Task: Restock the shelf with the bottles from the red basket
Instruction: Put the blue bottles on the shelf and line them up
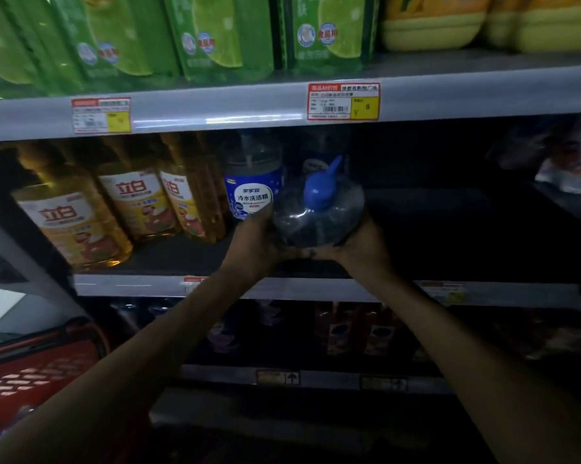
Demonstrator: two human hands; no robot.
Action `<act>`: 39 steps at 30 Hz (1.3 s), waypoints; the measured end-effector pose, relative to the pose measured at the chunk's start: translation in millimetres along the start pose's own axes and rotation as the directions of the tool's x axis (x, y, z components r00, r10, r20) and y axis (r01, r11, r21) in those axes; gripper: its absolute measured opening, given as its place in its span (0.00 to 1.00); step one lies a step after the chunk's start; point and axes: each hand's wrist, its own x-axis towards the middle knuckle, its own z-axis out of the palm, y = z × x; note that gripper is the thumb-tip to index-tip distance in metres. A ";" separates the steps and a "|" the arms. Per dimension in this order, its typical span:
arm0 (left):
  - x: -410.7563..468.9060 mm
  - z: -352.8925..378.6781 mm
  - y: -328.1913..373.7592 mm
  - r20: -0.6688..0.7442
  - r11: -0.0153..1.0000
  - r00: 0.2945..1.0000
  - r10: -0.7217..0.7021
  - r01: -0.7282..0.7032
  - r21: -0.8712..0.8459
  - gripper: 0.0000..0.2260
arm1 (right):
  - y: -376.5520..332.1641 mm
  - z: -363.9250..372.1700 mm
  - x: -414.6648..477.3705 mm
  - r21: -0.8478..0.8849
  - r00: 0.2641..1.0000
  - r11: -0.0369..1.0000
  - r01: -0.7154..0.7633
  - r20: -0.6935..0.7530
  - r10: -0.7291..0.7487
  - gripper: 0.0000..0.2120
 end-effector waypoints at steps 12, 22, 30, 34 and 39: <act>58.1 21.1 -10.7 -0.012 0.984 1.000 0.014 -0.016 -0.176 0.33 | 8.5 13.9 46.0 0.187 0.991 0.975 -0.119 -0.035 0.128 0.54; 72.2 36.8 -13.1 -0.111 0.954 0.989 -0.102 0.066 -0.294 0.31 | 5.7 27.9 57.8 0.237 0.966 0.947 -0.218 -0.086 0.244 0.49; 71.7 47.5 -14.9 -0.201 0.935 0.963 -0.180 0.104 -0.340 0.29 | 7.6 34.6 58.0 0.208 0.967 0.957 -0.203 -0.109 0.229 0.48; 66.8 51.2 -18.1 -0.238 0.932 0.952 -0.192 0.100 -0.349 0.26 | 8.6 35.6 56.5 0.180 0.971 0.965 -0.190 -0.114 0.212 0.43; 54.6 51.1 -18.9 -0.236 0.915 0.944 -0.233 0.130 -0.383 0.28 | 7.6 34.3 52.5 0.156 0.972 0.970 -0.188 -0.111 0.207 0.43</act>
